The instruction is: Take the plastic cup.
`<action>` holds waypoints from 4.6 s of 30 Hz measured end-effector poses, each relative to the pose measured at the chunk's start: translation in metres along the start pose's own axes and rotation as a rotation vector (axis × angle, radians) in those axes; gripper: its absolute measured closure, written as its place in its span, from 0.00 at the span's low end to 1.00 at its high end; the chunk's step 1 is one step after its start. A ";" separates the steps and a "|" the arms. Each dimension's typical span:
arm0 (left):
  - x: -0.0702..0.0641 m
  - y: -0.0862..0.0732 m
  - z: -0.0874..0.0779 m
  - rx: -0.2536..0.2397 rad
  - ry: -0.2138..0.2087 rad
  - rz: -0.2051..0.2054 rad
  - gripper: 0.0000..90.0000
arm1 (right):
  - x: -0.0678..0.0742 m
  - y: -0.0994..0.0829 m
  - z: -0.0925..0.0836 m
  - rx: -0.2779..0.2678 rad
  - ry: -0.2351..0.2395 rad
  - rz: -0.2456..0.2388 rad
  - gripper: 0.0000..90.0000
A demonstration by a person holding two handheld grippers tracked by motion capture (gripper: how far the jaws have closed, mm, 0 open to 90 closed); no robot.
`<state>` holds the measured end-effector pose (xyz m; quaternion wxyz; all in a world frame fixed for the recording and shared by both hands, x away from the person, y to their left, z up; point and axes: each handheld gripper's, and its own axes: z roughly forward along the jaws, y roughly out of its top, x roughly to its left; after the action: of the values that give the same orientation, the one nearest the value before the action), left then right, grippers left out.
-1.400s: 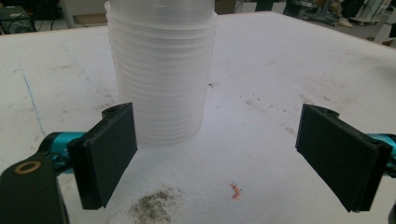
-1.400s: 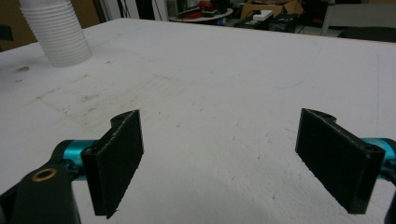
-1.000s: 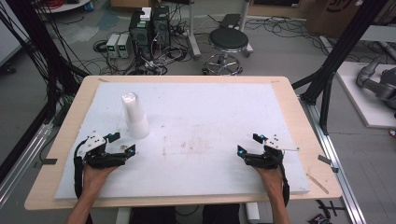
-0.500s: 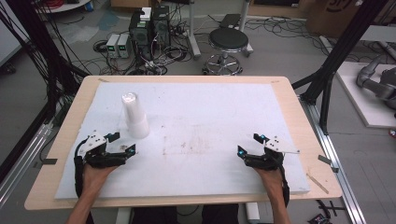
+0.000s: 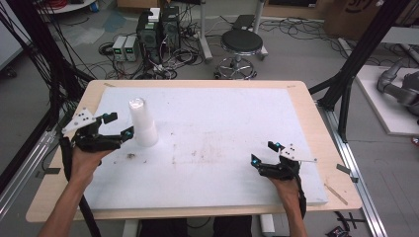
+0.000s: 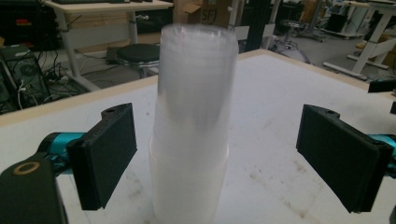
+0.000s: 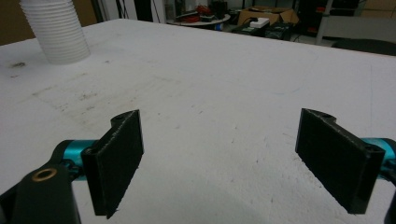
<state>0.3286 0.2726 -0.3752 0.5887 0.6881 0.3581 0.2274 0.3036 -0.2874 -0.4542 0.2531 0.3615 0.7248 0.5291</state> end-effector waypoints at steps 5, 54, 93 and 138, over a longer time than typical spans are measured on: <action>0.004 0.022 0.009 0.022 -0.020 0.037 0.13 | 0.001 0.000 0.000 0.005 -0.001 0.005 0.17; 0.013 0.033 0.075 0.327 -0.056 0.077 0.35 | 0.001 0.000 0.001 0.012 -0.007 0.003 0.17; -0.006 0.139 0.037 0.260 -0.046 0.150 0.40 | 0.002 0.000 0.001 0.017 -0.013 0.001 0.17; -0.119 0.013 0.080 0.066 -0.560 0.096 0.41 | 0.001 -0.001 -0.002 -0.025 0.013 0.007 0.17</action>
<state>0.3138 0.1295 -0.3654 0.6304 0.7591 0.1559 0.0441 0.3010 -0.2884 -0.4543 0.2511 0.3576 0.7185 0.5411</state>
